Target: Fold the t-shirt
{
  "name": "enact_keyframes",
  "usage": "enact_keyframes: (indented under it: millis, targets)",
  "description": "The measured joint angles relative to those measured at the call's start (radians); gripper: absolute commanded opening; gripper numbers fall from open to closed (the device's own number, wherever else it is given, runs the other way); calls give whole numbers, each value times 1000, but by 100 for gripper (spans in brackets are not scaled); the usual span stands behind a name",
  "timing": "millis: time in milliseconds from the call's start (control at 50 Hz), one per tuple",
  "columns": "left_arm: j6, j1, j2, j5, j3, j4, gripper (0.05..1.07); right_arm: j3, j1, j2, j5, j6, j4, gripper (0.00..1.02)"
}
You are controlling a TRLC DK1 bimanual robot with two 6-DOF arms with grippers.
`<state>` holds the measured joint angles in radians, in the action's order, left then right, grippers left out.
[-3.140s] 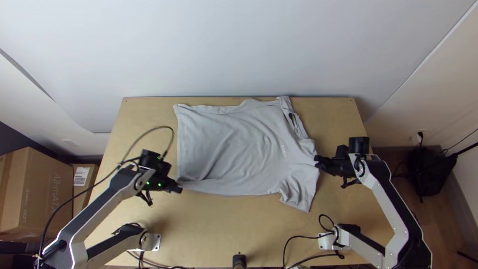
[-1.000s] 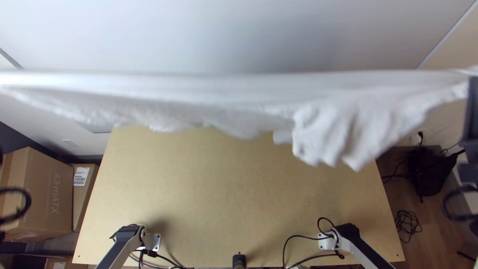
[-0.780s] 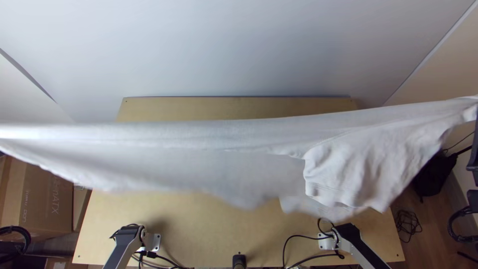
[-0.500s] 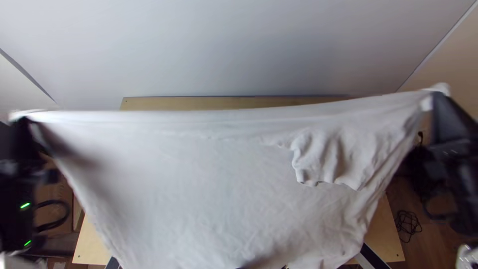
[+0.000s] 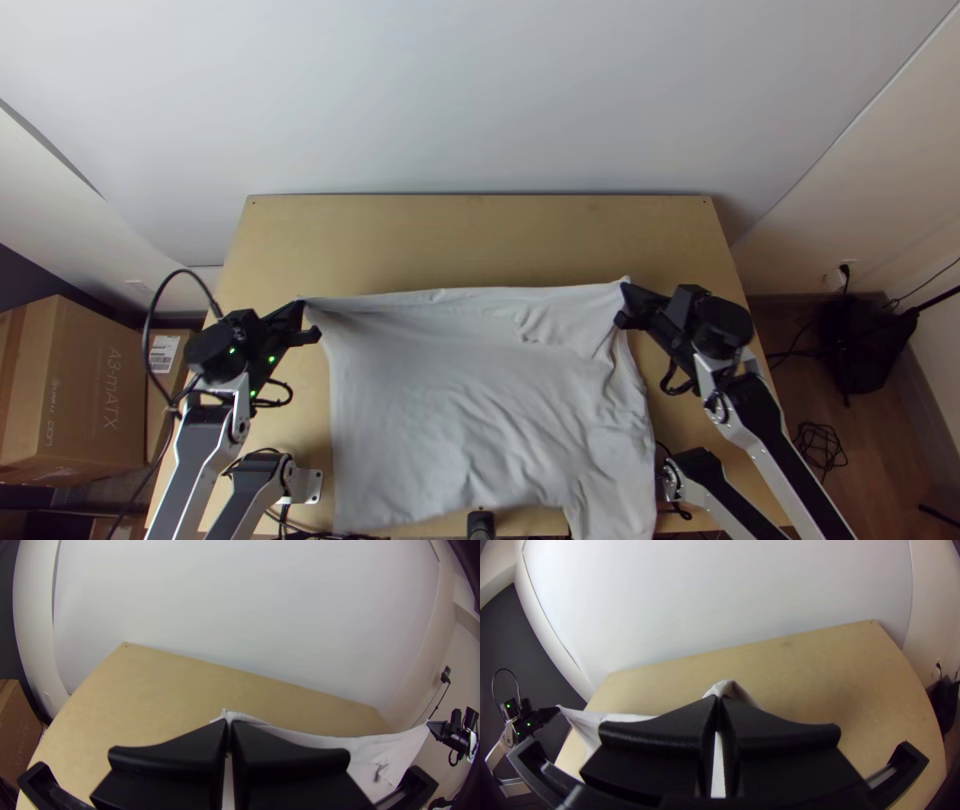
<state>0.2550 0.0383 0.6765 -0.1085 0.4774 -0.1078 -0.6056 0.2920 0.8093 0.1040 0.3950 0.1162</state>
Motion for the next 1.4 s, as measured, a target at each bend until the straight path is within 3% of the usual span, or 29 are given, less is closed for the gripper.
enact_keyframes:
  millis: [200,520,840,1400]
  targets:
    - [0,1,292,-1,4,237,7,29,-31,209,-3,13,-216,2]
    - [7,3,697,-1,184,318,7,-66,-96,565,-3,16,-348,2]
    - [7,43,963,-8,428,318,7,-300,-137,856,-2,-14,-365,2]
    - [26,37,1314,-14,921,147,7,-737,-204,1206,24,-40,-314,2]
